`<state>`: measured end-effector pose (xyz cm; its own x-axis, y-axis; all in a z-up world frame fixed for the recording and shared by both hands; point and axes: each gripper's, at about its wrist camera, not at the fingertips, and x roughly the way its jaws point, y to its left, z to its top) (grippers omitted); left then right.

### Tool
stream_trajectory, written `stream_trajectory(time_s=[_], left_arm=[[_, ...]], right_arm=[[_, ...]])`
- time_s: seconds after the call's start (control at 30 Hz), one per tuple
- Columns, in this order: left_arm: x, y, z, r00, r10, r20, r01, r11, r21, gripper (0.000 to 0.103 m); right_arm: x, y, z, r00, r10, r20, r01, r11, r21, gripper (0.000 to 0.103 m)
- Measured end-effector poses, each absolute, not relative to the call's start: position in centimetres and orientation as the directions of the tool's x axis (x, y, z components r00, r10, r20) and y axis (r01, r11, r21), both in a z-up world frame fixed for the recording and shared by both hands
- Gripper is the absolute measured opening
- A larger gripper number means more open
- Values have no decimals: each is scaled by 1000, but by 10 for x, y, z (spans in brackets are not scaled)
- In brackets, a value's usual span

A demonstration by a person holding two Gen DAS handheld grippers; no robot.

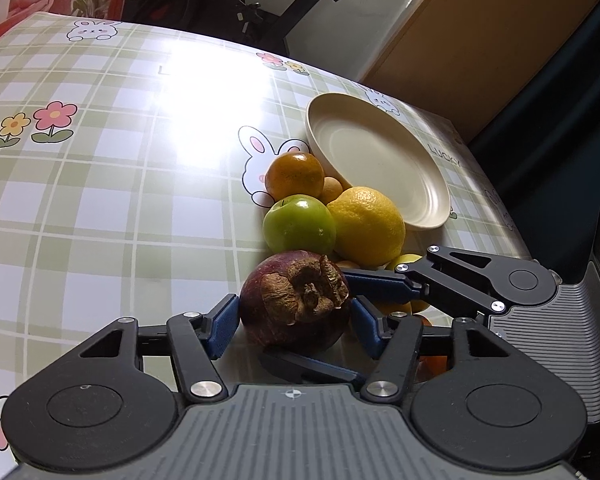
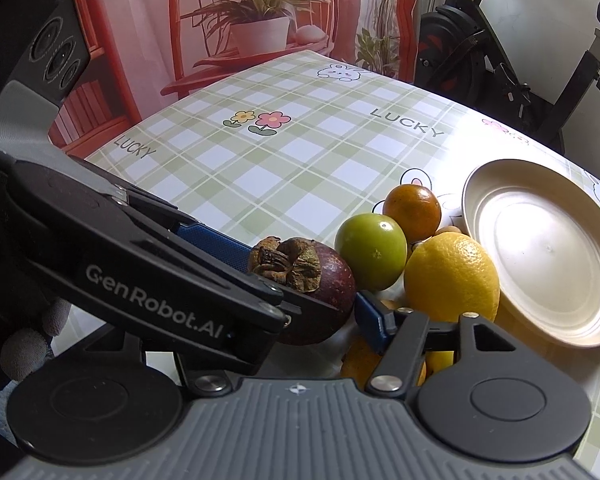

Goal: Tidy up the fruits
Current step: 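Close the left gripper around the purple mangosteen and lift it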

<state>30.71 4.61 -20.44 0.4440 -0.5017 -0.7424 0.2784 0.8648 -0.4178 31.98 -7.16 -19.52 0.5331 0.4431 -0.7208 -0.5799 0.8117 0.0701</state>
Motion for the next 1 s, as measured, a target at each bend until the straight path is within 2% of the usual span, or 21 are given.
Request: stream_trajectory(time_s=[0.53,1.0], left_arm=[[289,47,-180,486,-480,-730,297,877,-378,64],[282,26,-143,512,-466,-722,381,876,-295,64]], right_arm=[[308,-74,-185,558,468,-686,-574,814,89,63],[289,-94,-162,632,480,-608,-540,836,99,63]])
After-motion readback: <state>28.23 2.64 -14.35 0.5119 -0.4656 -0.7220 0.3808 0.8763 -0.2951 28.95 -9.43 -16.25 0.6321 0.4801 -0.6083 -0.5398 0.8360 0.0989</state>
